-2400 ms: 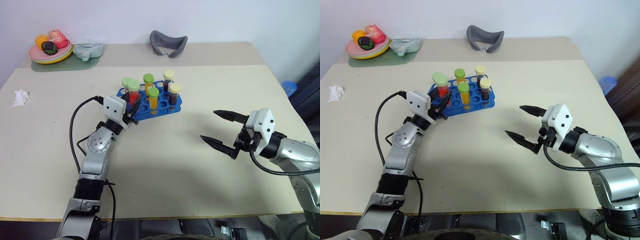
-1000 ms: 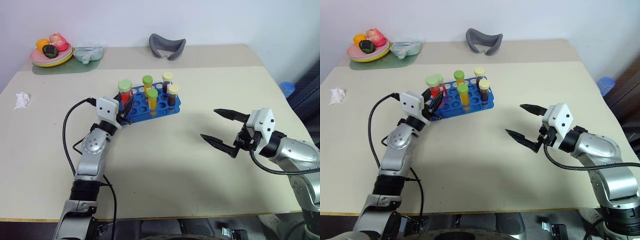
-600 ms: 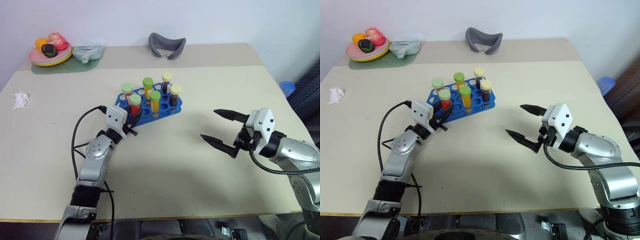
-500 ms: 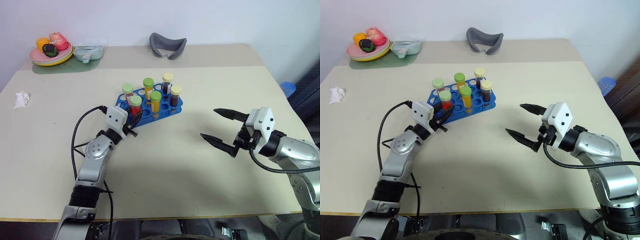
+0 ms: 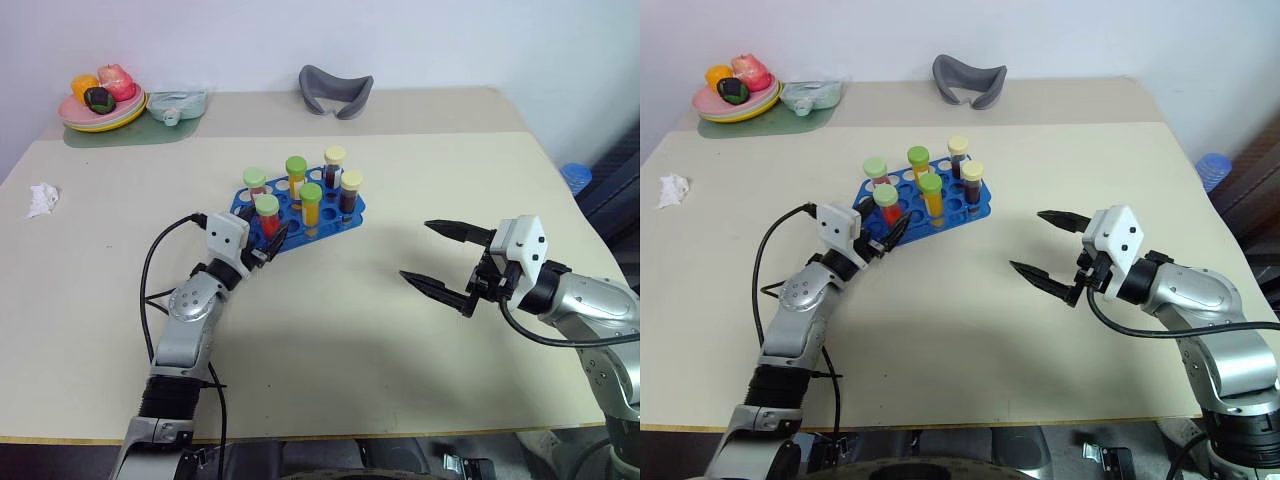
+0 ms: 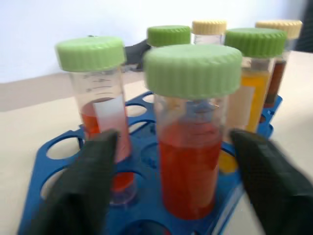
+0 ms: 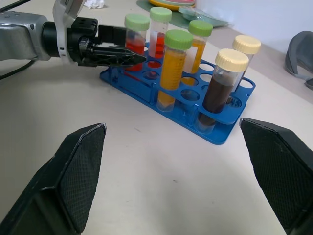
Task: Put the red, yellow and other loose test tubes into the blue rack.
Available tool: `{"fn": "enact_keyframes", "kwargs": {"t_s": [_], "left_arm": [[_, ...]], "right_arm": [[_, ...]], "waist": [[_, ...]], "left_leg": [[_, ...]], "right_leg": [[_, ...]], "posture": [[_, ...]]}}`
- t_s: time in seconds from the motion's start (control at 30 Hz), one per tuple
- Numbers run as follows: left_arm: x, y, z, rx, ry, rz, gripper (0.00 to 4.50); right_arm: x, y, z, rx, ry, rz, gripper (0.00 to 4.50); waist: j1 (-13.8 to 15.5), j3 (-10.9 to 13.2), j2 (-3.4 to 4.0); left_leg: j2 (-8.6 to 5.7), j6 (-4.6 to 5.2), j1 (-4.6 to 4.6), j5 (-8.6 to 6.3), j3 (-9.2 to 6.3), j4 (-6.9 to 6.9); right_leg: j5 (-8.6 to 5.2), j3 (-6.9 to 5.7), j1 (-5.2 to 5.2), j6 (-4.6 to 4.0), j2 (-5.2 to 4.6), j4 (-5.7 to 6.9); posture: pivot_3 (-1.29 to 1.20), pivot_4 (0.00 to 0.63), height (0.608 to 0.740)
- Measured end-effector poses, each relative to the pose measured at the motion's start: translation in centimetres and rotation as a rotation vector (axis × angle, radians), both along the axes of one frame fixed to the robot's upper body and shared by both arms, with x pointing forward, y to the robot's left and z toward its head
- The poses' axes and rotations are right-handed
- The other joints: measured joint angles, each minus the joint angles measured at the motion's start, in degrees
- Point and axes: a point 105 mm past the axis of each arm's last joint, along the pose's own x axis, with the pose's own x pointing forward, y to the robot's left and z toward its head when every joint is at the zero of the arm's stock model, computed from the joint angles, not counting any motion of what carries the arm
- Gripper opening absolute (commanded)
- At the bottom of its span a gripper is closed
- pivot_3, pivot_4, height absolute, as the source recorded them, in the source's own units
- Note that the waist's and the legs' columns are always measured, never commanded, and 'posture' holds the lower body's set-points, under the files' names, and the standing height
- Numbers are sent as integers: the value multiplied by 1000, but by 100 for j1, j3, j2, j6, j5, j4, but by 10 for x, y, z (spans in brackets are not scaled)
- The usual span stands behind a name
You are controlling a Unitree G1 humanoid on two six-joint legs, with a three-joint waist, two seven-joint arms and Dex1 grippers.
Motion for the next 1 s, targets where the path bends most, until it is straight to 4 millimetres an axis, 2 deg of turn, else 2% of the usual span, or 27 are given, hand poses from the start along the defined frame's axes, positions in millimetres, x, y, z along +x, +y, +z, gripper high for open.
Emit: {"fn": "enact_keyframes", "kwargs": {"t_s": [0.17,0.33,0.4,0.47,0.57,0.67,0.77,1.0], "left_arm": [[-5,4,11,-52,-56,1,4483],[-27,8,22,-59,-83,-84,4483],[-39,11,17,-20,-39,-138,4483],[-50,22,3,53,47,-169,4483],[-54,40,-7,110,116,-155,4483],[-65,43,-13,161,167,-204,4483],[-75,45,-18,215,222,-248,4483],[-86,54,-6,270,239,-316,4483]], "right_arm": [[0,0,0,0,1,-1,4500],[2,-2,-2,12,10,-32,4500],[3,-3,-7,28,18,-62,4500],[5,-7,-18,44,51,-132,4500],[3,-11,-35,59,99,-203,4500],[-9,-20,-52,80,143,-253,4500],[-26,-39,-66,68,187,-319,4500],[-54,-72,-71,41,189,-420,4500]], "waist": [[-7,0,-1],[1,1,0],[-10,2,-2],[-17,2,0],[4,6,2],[30,6,2],[34,6,2],[-19,6,5]], "left_leg": [[0,0,0,0,0,-1],[1,0,-1,0,0,-4],[3,1,-1,-1,1,-6],[4,2,0,-2,1,-13],[4,2,-2,-2,2,-11],[3,8,-11,-6,4,-17],[4,16,-17,-12,7,-20],[13,16,-3,-12,21,-21]], "right_leg": [[0,0,0,0,0,-2],[0,0,0,0,-1,-6],[0,0,1,-1,1,-10],[-1,0,-2,-2,2,-11],[-2,-1,1,-4,1,-21],[-2,-1,6,-3,-3,-51],[-2,-1,3,-3,-5,-59],[-13,6,6,-25,2,-59]], "posture": [[0,150,740],[0,150,740],[0,150,740],[0,150,740],[0,150,740],[0,150,740],[0,150,740],[0,150,740]]}}
